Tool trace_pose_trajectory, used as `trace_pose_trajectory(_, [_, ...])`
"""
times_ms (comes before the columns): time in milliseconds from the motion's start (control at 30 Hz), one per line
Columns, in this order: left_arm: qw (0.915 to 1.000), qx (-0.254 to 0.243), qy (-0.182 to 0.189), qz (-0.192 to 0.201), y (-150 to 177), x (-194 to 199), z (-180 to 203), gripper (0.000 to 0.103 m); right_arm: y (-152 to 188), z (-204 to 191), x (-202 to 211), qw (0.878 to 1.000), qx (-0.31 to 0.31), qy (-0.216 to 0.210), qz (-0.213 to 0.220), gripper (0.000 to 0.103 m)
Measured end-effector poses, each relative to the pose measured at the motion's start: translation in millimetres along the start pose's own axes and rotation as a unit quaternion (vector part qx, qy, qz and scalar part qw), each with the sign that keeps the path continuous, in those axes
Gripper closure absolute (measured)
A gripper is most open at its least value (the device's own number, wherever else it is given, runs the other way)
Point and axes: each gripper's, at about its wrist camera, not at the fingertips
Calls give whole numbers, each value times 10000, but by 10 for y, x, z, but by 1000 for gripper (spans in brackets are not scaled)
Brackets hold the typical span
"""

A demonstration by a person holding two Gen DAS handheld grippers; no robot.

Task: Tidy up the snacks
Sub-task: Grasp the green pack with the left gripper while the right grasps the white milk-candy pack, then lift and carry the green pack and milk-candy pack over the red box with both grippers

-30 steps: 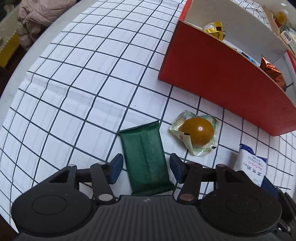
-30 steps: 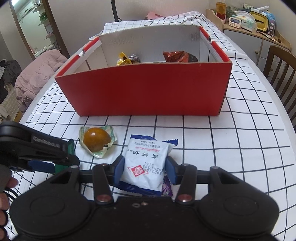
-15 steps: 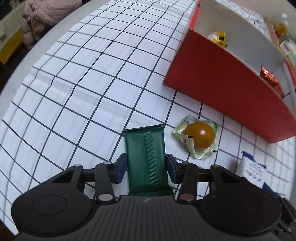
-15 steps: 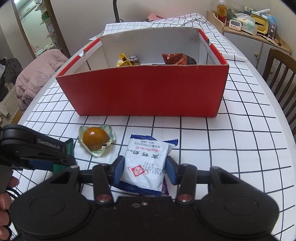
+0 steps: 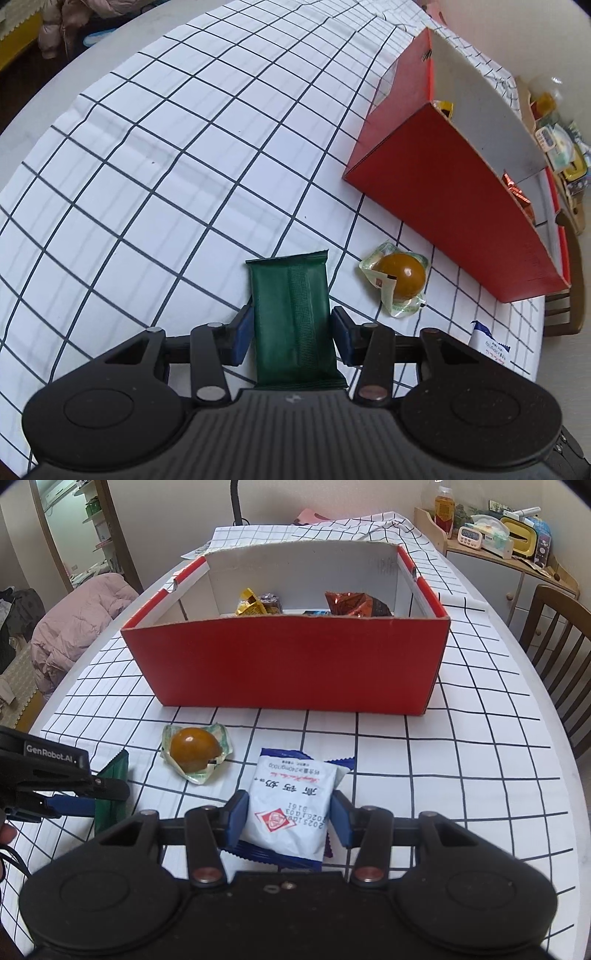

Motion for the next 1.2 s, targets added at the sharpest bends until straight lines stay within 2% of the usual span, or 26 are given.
trace_pose_trajectory(167, [9996, -147, 139, 198, 8, 164, 24, 59, -15, 1, 100, 10000, -15, 21, 80, 56])
trace_pose_trajectory(200, [9994, -204, 154, 239, 8, 192, 39, 61, -22, 3, 120, 9999, -38, 11, 99, 56])
trace_pose_trajectory(233, [9992, -282, 139, 266, 7, 211, 56, 68, -29, 0, 138, 9999, -48, 3, 121, 56])
trace_pose_trajectory(433, [9988, -396, 124, 278, -11, 242, 78, 69, -76, 15, 201, 9997, -94, -17, 216, 56])
trace_pose_trajectory(600, [9988, -486, 62, 90, 10, 152, 100, 69, -74, 43, 189, 9997, -157, -47, 193, 56])
trace_pose_trajectory(700, [9979, -635, -104, 19, 55, 97, 164, 62, -56, 58, 173, 9996, -209, -72, 152, 56])
trace_pose_trajectory(767, [9975, -675, -190, -21, 83, 55, 194, 45, -45, 60, 167, 9996, -227, -92, 140, 56])
trace_pose_trajectory(800, [9973, -704, -225, -17, 94, 37, 213, 43, -43, 60, 165, 9996, -230, -95, 142, 56])
trace_pose_trajectory(1000, [9911, -1130, -688, -112, 183, -162, 369, 42, -29, 86, 159, 9994, -298, -89, 148, 56])
trace_pose_trajectory(1200, [9876, -1342, -820, 28, 262, -184, 443, 44, -12, 119, 147, 9992, -357, -65, 137, 56])
Point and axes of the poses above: each gripper's, at about its wrist camera, not at the fingertips, and x roughly against the way its jaws point, z to its right, y to its underside, and after that the axes turned 1 degree about y, right-handed
